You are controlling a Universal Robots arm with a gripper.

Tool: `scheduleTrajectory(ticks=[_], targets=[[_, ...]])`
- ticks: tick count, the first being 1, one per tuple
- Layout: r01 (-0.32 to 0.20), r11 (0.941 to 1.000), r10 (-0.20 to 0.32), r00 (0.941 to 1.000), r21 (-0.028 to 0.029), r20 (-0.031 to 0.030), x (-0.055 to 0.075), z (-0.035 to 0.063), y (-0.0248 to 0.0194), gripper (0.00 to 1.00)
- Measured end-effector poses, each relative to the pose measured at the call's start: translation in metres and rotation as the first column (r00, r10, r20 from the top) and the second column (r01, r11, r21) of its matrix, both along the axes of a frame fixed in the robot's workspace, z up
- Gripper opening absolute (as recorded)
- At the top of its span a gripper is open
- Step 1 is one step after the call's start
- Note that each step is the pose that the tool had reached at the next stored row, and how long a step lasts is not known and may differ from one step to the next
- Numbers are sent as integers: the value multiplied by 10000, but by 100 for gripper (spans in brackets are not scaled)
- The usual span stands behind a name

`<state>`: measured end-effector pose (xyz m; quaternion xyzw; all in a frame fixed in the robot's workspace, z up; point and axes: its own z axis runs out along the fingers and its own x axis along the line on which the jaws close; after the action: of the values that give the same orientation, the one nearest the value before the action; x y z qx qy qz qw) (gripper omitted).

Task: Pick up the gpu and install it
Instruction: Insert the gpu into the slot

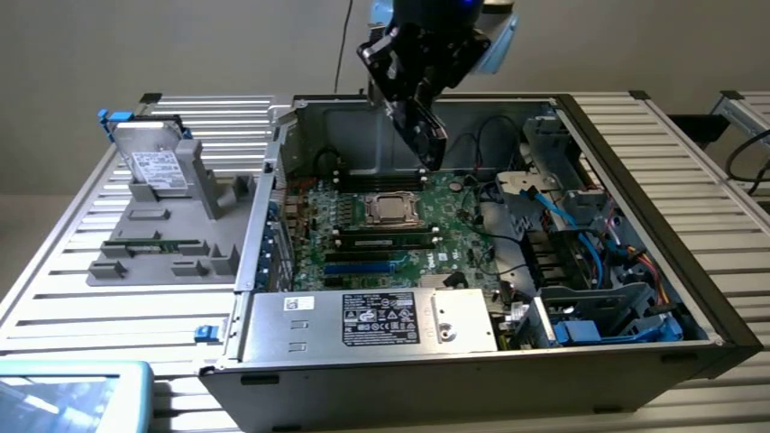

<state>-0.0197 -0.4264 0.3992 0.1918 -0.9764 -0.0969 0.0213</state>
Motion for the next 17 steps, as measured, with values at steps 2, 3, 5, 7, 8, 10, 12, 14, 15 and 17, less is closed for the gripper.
scheduleTrajectory(ticks=[2,3,5,7,8,10,12,14,15,17], targets=[[-377,9993,377,9993,8,0,0,-4,0,29],[-555,9985,555,9985,11,0,0,-6,0,29],[-914,9958,914,9958,17,1,0,-10,0,29],[-1277,9918,1277,9918,19,0,0,-14,0,29],[-1460,9893,1460,9893,19,0,0,-16,0,29],[-1821,9833,1821,9833,19,1,0,-19,0,29],[-2173,9761,2173,9761,20,1,0,-23,0,29],[-2533,9674,2533,9674,19,1,0,-26,0,29],[-2707,9627,2707,9627,19,1,0,-28,0,29],[-3052,9523,3052,9523,19,0,0,-31,0,29]])
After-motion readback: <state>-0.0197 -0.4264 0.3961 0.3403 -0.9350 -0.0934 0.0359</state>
